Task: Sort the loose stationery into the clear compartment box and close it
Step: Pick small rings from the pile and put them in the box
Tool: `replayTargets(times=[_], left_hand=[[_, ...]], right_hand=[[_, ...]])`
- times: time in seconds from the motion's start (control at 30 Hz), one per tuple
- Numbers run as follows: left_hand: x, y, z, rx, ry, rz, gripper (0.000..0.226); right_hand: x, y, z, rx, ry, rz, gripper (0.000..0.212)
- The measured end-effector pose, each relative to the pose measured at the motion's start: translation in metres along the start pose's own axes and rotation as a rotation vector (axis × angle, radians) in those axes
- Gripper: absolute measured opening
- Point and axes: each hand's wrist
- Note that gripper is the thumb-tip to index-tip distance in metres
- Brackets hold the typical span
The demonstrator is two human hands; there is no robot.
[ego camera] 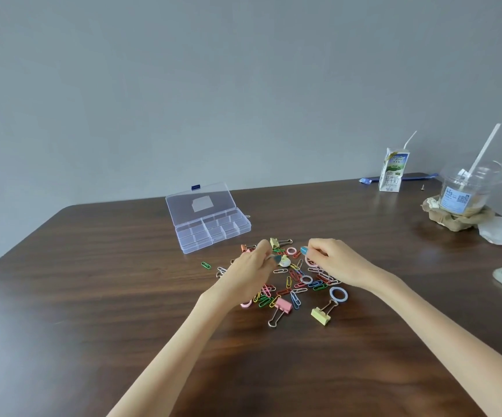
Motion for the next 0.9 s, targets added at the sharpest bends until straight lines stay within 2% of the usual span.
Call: replayTargets(times=[0.07,0.17,0.23,0.3,0.67,0.8,0.9], left_hand=[[0.002,-0.003,-0.005,0.053,-0.084,-0.263,0.023],[0.000,-0.006,-0.010,0.078,-0.267,-0.686,0.024],[-0.003,-0.008,-0.015,0.051,-0.398,-0.966,0.024],[-0.007,-0.012,-0.022,-0.023,-0.440,-1.157,0.023],[-0.014,-0.026,-0.048,-0.206,-0.377,-1.374,0.014],[-0.011,-0.030,-0.053,-0.279,-0.497,-1.526,0.012],[-0.015,-0.028,-0.055,-0.213,-0.611,-1.590,0.015]], right_hand=[[-0.005,0.001,-0.002,0.018,0.043,0.107,0.040],[-0.010,0.001,-0.006,-0.032,0.171,0.321,0.031],[-0.014,0.003,-0.008,-0.083,0.245,0.499,0.023],[-0.017,0.005,-0.010,-0.114,0.279,0.643,0.018],[-0.014,0.005,-0.022,-0.243,0.333,1.069,0.034],[-0.011,-0.001,-0.030,-0.213,0.328,1.035,0.028],[-0.009,-0.001,-0.037,-0.149,0.309,0.934,0.022]])
Point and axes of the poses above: each hand's wrist, its own z-axis towards the middle knuckle, its own y-axis out of the palm, x = y × z, and after that the axes turned 2 degrees about x, right-handed
